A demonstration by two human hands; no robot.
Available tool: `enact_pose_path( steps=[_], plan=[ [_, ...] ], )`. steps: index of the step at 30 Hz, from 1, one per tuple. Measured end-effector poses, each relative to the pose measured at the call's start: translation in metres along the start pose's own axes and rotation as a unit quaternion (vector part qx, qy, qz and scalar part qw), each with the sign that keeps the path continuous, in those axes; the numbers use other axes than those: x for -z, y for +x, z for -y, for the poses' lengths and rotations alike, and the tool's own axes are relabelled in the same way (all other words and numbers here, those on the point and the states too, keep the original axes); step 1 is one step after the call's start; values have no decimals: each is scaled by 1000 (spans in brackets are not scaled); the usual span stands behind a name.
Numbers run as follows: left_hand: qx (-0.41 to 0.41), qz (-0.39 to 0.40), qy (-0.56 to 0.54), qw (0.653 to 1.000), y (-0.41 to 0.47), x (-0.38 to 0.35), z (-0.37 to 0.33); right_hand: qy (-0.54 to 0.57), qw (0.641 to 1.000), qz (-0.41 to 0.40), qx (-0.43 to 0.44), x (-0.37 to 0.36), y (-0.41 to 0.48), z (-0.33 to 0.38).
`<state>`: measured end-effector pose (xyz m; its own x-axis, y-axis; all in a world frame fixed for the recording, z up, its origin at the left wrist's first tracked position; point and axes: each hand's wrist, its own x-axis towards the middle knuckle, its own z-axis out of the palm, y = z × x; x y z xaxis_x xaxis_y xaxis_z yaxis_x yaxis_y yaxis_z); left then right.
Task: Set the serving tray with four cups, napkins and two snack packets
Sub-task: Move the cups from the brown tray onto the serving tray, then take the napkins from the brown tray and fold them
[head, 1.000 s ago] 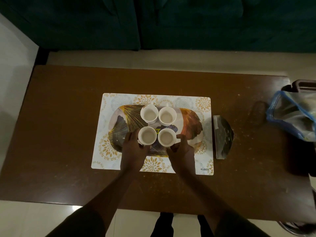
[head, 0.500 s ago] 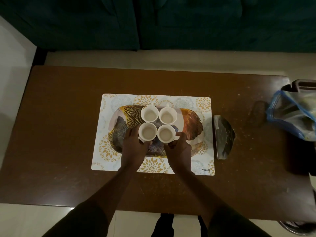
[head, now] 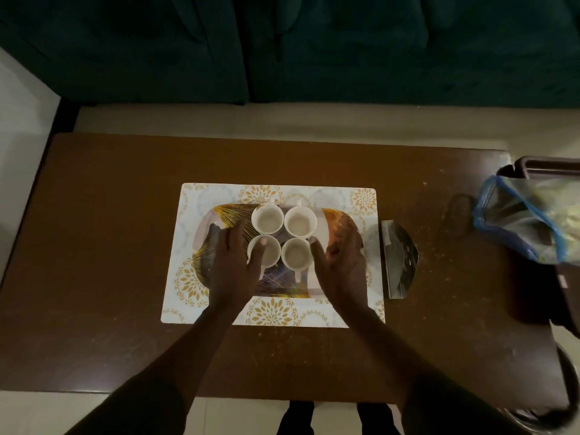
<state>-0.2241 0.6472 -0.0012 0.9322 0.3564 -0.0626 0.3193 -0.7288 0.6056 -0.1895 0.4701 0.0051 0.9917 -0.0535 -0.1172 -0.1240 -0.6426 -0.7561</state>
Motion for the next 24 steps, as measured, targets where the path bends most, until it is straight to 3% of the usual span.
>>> enact_pose_path(
  steps=[5, 16, 24],
  plan=[
    [-31, -31, 29, 999, 31, -1, -34, -14, 1000, -11, 13, 20, 42, 7],
    [-108, 34, 50, 992, 41, -70, -130, -64, 997, 20, 45, 96, 89, -21],
    [-143, 91, 21, 985, 35, -125, -227, -65, 997, -33, 20, 192, 119, -80]
  ],
)
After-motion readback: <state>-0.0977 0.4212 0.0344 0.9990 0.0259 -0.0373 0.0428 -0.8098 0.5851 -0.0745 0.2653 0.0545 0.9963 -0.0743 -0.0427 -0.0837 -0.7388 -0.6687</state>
